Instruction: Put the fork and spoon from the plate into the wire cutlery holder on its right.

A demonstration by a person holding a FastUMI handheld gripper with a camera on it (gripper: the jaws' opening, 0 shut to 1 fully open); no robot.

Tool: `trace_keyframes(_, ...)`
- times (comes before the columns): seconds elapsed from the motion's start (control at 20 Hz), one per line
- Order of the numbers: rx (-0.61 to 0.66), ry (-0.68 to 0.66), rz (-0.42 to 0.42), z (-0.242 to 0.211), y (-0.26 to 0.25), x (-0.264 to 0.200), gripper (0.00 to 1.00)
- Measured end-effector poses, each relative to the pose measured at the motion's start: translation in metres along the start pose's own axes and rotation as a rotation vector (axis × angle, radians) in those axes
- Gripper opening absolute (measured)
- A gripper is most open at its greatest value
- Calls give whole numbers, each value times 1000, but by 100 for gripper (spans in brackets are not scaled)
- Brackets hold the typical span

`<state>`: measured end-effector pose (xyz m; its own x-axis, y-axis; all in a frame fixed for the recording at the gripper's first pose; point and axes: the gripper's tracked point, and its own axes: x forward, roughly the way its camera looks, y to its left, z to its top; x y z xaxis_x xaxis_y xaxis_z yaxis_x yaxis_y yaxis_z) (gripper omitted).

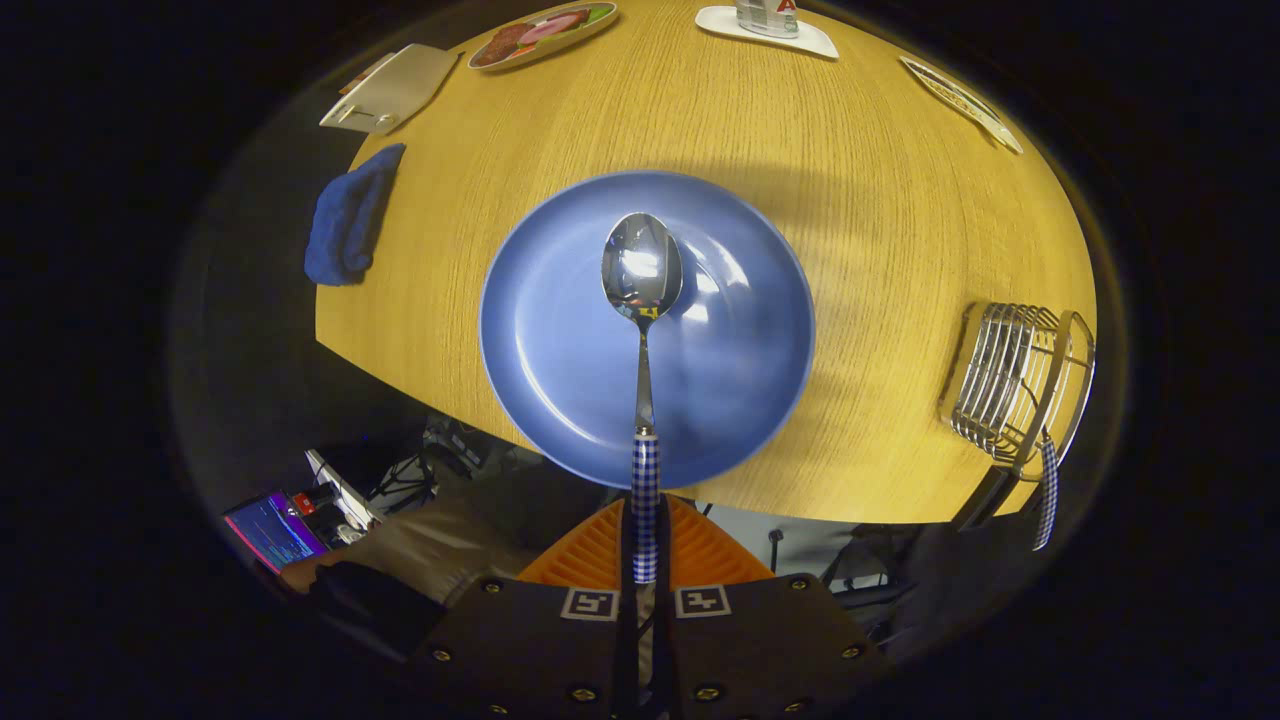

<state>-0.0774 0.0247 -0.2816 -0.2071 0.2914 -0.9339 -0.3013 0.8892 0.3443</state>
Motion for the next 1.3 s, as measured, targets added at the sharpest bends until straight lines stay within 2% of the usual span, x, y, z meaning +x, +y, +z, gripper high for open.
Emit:
trace_keyframes(0.35,1,60,-68,-35,-44,-31,6)
trace_keyframes(1.05,28,123,-131,-90,-103,-87,6)
trace_keyframes(1.3,28,152,-208,-102,-133,-111,6)
